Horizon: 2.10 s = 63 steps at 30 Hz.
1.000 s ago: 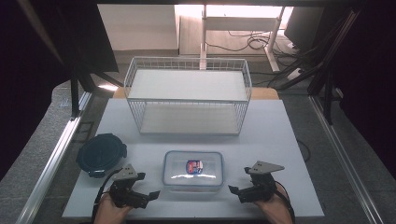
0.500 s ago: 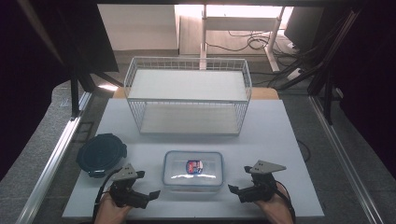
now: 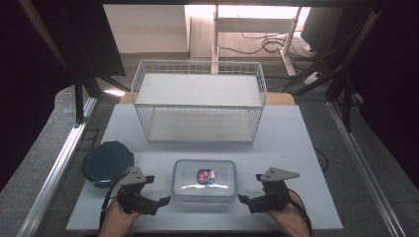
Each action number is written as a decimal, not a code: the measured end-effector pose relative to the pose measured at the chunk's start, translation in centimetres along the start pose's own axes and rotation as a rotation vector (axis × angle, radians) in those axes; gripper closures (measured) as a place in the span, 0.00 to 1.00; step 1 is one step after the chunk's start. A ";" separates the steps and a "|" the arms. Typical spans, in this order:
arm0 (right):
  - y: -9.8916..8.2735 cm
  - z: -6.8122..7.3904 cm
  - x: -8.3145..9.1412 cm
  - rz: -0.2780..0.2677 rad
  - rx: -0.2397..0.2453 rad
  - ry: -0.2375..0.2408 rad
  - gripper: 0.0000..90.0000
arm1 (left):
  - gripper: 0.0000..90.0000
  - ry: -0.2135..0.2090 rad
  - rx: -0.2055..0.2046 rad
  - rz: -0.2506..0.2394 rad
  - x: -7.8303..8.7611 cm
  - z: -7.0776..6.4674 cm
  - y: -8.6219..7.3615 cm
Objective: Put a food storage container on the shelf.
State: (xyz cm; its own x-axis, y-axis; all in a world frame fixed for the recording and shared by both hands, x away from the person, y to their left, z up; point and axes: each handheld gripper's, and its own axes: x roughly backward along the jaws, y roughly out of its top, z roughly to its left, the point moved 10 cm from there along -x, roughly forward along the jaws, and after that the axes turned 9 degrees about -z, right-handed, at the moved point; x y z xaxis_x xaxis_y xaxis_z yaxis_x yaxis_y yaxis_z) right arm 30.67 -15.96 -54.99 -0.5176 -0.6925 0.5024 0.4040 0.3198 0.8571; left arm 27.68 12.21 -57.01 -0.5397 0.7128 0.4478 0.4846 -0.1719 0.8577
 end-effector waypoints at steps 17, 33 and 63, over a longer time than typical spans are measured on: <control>3.2 0.7 -3.7 0.087 -0.038 0.072 0.00 | 0.00 -0.076 0.008 0.047 -4.5 0.3 4.5; 1.0 1.6 -5.5 0.148 -0.223 0.226 0.00 | 0.00 -0.222 0.174 0.133 -5.4 -0.8 1.5; 1.3 2.4 -0.9 0.049 -0.379 0.224 0.55 | 0.58 -0.196 0.259 -0.033 -0.9 -2.2 1.8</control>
State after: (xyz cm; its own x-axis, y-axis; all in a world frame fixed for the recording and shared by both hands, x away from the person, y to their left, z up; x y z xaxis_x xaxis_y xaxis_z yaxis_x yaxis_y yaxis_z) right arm 29.82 -13.37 -54.09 -0.3314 -0.8190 0.4683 0.6937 0.1249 0.7093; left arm 27.48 9.81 -55.34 -0.4276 0.8367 0.3423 0.6414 0.0141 0.7670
